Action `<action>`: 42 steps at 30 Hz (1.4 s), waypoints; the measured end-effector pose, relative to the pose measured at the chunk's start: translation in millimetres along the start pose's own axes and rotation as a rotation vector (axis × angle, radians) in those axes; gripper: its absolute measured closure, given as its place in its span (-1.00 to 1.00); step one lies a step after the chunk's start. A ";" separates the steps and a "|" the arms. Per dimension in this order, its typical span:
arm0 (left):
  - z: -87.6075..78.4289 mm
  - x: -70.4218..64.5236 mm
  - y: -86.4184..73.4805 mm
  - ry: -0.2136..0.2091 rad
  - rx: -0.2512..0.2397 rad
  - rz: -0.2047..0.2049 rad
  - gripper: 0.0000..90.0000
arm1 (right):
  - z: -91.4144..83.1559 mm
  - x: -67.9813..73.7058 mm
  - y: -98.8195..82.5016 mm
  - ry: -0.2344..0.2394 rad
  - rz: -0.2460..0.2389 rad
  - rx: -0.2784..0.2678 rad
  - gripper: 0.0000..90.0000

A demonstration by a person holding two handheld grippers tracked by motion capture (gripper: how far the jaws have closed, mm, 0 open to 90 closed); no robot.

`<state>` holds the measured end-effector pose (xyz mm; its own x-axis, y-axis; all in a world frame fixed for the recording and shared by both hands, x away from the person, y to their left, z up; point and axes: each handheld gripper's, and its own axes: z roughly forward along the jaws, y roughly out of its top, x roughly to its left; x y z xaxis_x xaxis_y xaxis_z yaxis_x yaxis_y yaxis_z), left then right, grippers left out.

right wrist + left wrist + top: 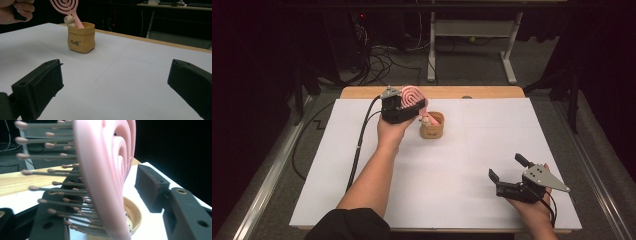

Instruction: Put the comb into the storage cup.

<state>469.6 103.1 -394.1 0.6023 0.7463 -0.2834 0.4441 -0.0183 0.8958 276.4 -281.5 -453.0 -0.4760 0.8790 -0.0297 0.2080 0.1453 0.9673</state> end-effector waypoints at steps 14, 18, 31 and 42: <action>-3.3 9.2 -5.6 -0.014 0.008 0.024 -0.34 | 0.2 0.1 -0.3 0.001 -0.003 0.000 -0.99; -5.2 11.0 -6.0 -0.014 -0.007 0.026 -0.39 | 0.6 0.5 -0.5 0.002 -0.004 0.002 -0.99; -10.5 13.5 -3.7 -0.017 -0.018 0.028 -0.52 | 0.5 0.8 0.0 0.002 -0.008 0.001 -0.99; -13.7 17.9 -4.7 -0.024 -0.027 0.024 -0.63 | 1.3 1.4 -0.5 0.001 -0.008 0.004 -0.99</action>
<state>469.3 125.6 -398.7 0.6286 0.7295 -0.2694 0.4112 -0.0178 0.9113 276.7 -279.8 -453.9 -0.4787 0.8772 -0.0367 0.2075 0.1537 0.9661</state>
